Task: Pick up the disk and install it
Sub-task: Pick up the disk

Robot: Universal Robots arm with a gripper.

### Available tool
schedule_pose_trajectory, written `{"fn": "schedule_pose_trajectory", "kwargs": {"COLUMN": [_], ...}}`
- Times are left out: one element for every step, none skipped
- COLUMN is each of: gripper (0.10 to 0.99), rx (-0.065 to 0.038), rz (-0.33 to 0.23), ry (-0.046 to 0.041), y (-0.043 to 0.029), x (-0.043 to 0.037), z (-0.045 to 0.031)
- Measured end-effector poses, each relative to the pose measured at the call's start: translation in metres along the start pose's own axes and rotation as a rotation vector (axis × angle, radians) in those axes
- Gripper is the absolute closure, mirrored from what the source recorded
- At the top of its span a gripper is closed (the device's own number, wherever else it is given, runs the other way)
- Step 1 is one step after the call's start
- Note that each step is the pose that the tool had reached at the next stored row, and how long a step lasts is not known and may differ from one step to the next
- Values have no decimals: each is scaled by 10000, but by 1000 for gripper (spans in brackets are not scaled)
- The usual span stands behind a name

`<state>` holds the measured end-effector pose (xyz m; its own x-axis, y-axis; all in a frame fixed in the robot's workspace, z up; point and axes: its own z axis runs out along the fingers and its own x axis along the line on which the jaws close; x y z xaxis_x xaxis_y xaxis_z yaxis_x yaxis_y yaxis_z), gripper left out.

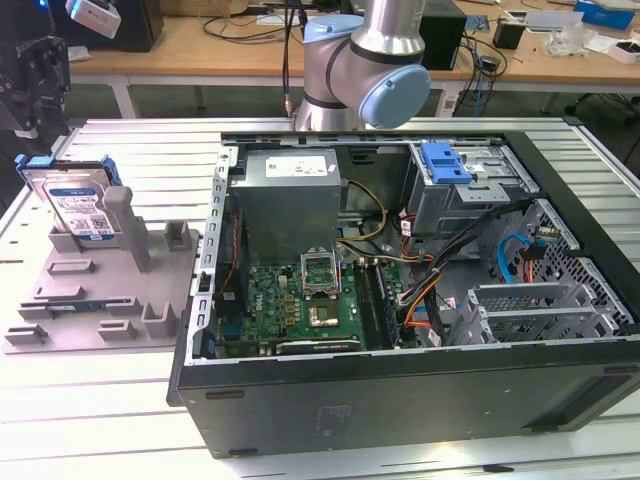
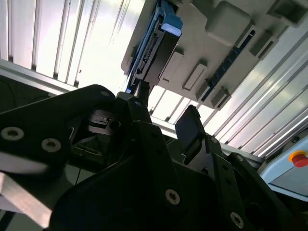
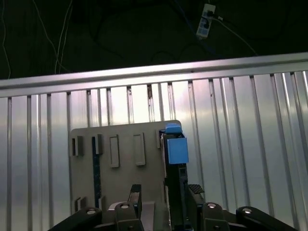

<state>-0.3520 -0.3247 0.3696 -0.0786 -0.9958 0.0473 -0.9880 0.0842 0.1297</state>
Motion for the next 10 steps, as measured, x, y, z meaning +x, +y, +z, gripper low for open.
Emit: {"fn": "schedule_pose_trajectory", "kwargs": {"gripper": [588,588,588,588,588,588,588,588,588,588], "rx": [3,4,21,72,117,192,256,327,386,428], "rz": [-15,-15,-12,-11,-11,-9,-8,-7,-6,-6], "ry": [2,3,1,-5,-8,-20,-33,-51,-69,-87], "y": [0,1,5,11,14,21,28,37,50,68], "x": [0,0,-1,0,1,1,2,3,4,5], "z": [1,1,3,5,6,7,9,10,12,15]}}
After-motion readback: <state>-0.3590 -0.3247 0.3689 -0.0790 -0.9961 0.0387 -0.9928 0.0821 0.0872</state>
